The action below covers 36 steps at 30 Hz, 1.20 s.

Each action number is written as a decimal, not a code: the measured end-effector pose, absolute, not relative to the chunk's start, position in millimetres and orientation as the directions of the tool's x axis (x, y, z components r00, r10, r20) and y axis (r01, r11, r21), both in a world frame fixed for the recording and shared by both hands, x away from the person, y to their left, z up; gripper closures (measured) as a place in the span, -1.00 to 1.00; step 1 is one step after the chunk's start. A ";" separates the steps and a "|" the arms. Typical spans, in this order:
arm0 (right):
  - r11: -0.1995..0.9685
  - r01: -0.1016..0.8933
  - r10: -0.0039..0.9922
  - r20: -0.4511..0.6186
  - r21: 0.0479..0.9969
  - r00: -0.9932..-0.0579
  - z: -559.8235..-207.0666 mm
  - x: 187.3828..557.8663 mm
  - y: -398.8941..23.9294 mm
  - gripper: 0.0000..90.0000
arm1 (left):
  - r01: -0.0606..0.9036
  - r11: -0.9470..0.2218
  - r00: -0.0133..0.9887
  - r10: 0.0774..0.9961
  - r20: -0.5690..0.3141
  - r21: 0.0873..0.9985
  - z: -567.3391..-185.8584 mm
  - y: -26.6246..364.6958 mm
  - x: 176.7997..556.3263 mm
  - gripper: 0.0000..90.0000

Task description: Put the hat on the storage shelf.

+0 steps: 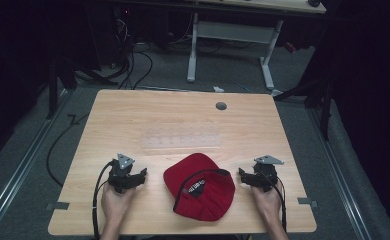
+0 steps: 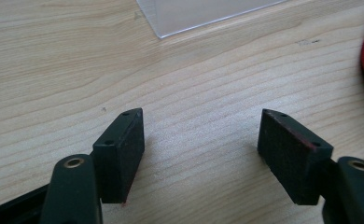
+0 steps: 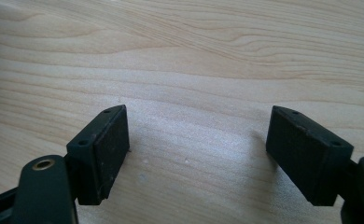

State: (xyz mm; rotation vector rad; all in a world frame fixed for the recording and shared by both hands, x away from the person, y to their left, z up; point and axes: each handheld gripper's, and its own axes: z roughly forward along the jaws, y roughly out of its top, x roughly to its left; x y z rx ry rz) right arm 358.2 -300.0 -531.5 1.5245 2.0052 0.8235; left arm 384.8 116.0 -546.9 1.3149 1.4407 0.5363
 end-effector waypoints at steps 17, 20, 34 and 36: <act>0.206 0.670 0.960 -0.016 0.713 -0.278 -531.5 357.6 -300.3 -0.53 | 0.430 0.289 0.173 0.903 -0.392 0.855 -546.9 115.8 384.5 -0.33; 0.206 0.670 0.961 -0.016 0.714 -0.278 -531.4 357.4 -300.4 -0.50 | 0.431 0.288 0.174 0.904 -0.392 0.855 -546.9 115.8 384.3 -0.34; 0.160 0.664 0.965 0.026 0.730 -0.262 -529.1 354.8 -306.4 -0.14 | 0.432 0.288 0.175 0.903 -0.393 0.855 -546.9 115.8 384.4 -0.35; 0.149 0.662 0.964 0.042 0.735 -0.263 -527.3 353.0 -307.6 -0.10 | 0.432 0.288 0.176 0.903 -0.393 0.855 -546.9 115.8 384.4 -0.35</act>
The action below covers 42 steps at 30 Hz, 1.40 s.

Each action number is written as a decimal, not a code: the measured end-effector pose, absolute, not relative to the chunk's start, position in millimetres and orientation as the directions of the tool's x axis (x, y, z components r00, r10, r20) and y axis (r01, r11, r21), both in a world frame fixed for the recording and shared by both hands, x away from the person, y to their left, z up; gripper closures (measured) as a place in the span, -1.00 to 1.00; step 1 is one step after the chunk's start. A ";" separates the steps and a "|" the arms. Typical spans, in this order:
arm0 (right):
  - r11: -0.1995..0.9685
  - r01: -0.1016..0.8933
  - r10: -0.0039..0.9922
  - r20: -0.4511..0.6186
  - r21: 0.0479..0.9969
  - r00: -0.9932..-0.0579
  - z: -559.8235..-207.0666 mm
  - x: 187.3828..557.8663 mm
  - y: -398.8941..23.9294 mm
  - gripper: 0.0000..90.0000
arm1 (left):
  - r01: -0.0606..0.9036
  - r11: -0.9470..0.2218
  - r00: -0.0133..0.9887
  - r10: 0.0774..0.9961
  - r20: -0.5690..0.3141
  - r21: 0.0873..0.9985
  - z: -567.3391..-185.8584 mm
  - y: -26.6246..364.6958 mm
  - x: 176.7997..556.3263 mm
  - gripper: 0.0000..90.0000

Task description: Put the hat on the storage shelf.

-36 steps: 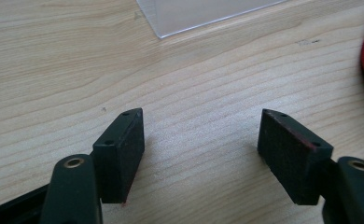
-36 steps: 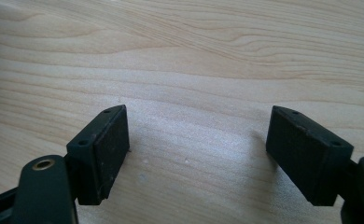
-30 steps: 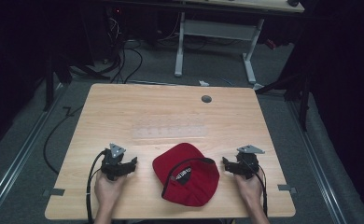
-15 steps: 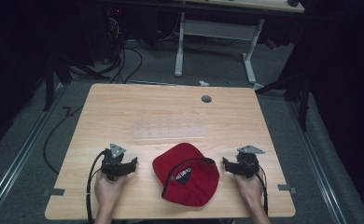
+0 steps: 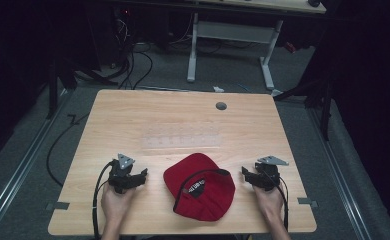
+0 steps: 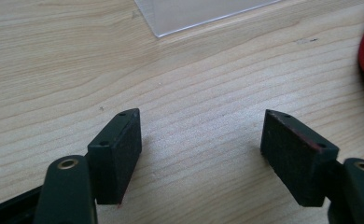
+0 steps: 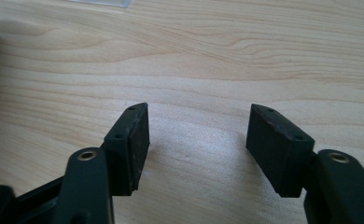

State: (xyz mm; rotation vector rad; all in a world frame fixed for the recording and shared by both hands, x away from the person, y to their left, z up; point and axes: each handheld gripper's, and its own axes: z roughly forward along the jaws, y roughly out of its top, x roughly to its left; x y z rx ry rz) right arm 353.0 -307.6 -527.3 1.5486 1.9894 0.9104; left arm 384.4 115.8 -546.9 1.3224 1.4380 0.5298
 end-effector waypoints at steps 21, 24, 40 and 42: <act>0.088 0.569 0.895 0.185 0.818 -0.405 -484.8 327.2 -304.2 -0.08 | 0.432 0.287 0.175 0.903 -0.392 0.855 -546.9 115.8 384.4 -0.35; 0.100 0.555 0.876 0.191 0.826 -0.442 -479.5 324.0 -296.1 -0.12 | 0.432 0.287 0.175 0.903 -0.392 0.855 -546.9 115.8 384.4 -0.35; 0.179 0.514 0.805 0.175 0.839 -0.567 -471.0 320.4 -260.8 -0.17 | 0.435 0.286 0.177 0.903 -0.393 0.854 -546.8 115.8 384.3 -0.36; 0.178 0.504 0.803 0.172 0.845 -0.571 -467.5 319.3 -260.4 -0.18 | 0.434 0.286 0.177 0.903 -0.392 0.854 -546.9 115.8 384.3 -0.36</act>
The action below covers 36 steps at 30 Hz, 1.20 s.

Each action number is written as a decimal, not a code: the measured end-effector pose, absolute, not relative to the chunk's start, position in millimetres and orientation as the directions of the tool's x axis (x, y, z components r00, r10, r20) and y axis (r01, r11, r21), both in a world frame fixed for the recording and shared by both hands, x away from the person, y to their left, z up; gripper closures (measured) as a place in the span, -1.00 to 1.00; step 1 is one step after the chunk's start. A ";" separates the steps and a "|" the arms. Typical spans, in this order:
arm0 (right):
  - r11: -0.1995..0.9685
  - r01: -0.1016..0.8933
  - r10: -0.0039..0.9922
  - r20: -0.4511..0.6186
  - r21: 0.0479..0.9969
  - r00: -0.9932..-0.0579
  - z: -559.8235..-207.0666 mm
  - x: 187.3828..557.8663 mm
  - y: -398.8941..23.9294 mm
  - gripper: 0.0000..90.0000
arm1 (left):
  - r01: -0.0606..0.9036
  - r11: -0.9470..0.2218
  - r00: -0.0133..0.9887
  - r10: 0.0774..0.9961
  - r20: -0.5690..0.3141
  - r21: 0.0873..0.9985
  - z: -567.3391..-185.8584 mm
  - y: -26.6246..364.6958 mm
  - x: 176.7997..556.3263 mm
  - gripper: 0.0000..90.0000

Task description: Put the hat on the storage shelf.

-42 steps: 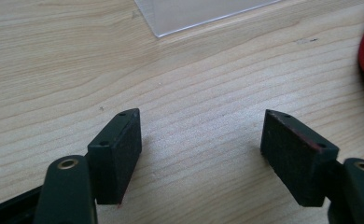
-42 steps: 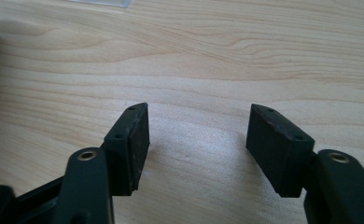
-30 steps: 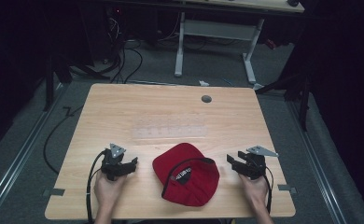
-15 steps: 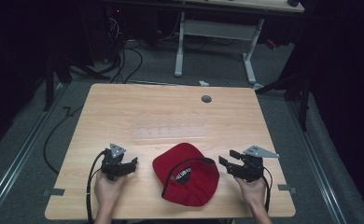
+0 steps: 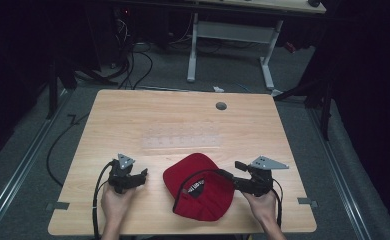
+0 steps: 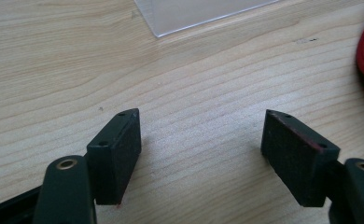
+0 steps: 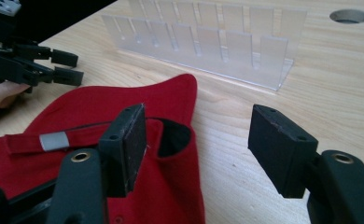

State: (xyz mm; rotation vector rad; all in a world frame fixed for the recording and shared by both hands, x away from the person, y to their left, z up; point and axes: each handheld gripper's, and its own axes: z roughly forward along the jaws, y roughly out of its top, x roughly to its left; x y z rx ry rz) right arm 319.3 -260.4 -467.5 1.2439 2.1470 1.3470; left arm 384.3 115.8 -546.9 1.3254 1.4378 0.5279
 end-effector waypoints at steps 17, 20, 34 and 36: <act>0.302 0.567 0.776 0.148 0.766 -0.613 -494.0 342.6 -228.8 -0.22 | 0.434 0.289 0.176 0.902 -0.394 0.854 -546.8 115.6 384.3 -0.36; 0.293 0.594 0.771 0.183 0.749 -0.611 -503.9 347.3 -227.2 -0.16 | 0.434 0.286 0.177 0.903 -0.393 0.854 -546.9 115.6 384.1 -0.36; 0.310 0.610 0.718 0.240 0.730 -0.653 -522.9 354.5 -225.4 0.64 | 0.436 0.286 0.184 0.900 -0.395 0.853 -546.9 114.9 383.8 -0.36; 0.293 0.615 0.710 0.265 0.732 -0.653 -521.4 354.6 -227.3 0.73 | 0.437 0.283 0.186 0.900 -0.394 0.854 -546.9 114.8 383.8 -0.36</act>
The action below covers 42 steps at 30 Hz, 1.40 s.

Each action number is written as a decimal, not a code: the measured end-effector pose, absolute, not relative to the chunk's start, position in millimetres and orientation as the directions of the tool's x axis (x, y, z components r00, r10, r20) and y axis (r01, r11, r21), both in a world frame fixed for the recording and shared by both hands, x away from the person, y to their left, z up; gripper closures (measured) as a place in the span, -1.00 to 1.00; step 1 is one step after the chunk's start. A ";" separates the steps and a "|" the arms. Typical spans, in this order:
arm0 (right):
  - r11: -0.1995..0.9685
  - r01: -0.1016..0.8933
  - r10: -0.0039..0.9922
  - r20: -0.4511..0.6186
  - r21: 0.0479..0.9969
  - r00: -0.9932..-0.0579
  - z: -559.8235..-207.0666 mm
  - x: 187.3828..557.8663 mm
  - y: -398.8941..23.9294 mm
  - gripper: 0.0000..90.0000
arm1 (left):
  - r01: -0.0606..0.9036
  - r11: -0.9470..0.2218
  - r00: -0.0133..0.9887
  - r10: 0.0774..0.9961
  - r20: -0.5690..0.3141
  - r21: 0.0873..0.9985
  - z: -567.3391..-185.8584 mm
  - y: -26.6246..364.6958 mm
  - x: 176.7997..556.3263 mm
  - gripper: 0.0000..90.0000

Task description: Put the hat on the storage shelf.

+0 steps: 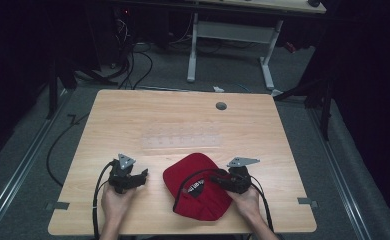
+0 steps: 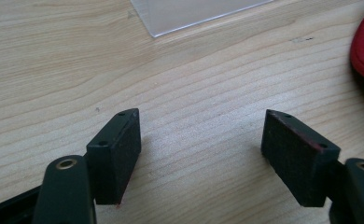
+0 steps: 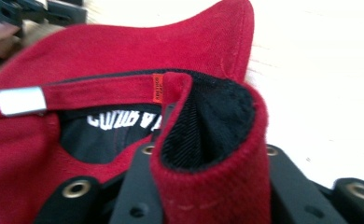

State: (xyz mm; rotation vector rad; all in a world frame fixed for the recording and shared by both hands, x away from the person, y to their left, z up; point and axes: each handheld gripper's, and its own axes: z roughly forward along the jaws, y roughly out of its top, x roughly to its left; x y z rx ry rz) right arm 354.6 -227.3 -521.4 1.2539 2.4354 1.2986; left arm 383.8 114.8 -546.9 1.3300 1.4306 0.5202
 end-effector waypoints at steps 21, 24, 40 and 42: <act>0.232 0.631 0.681 0.340 0.740 -0.649 -487.5 352.0 -243.1 0.86 | 0.429 0.239 0.396 0.817 -0.419 0.871 -525.3 99.3 347.5 -0.39; 0.214 0.641 0.680 0.358 0.737 -0.639 -481.3 353.5 -247.8 0.86 | 0.411 0.210 0.452 0.798 -0.398 0.887 -517.3 92.8 337.0 -0.42; 0.150 0.663 0.669 0.419 0.733 -0.614 -457.3 362.6 -259.5 0.86 | 0.363 0.066 0.593 0.753 -0.285 0.929 -507.4 49.4 316.1 -0.52; 0.147 0.671 0.665 0.430 0.726 -0.611 -455.6 364.1 -258.5 0.86 | 0.360 0.066 0.597 0.750 -0.285 0.930 -507.1 46.9 315.9 -0.53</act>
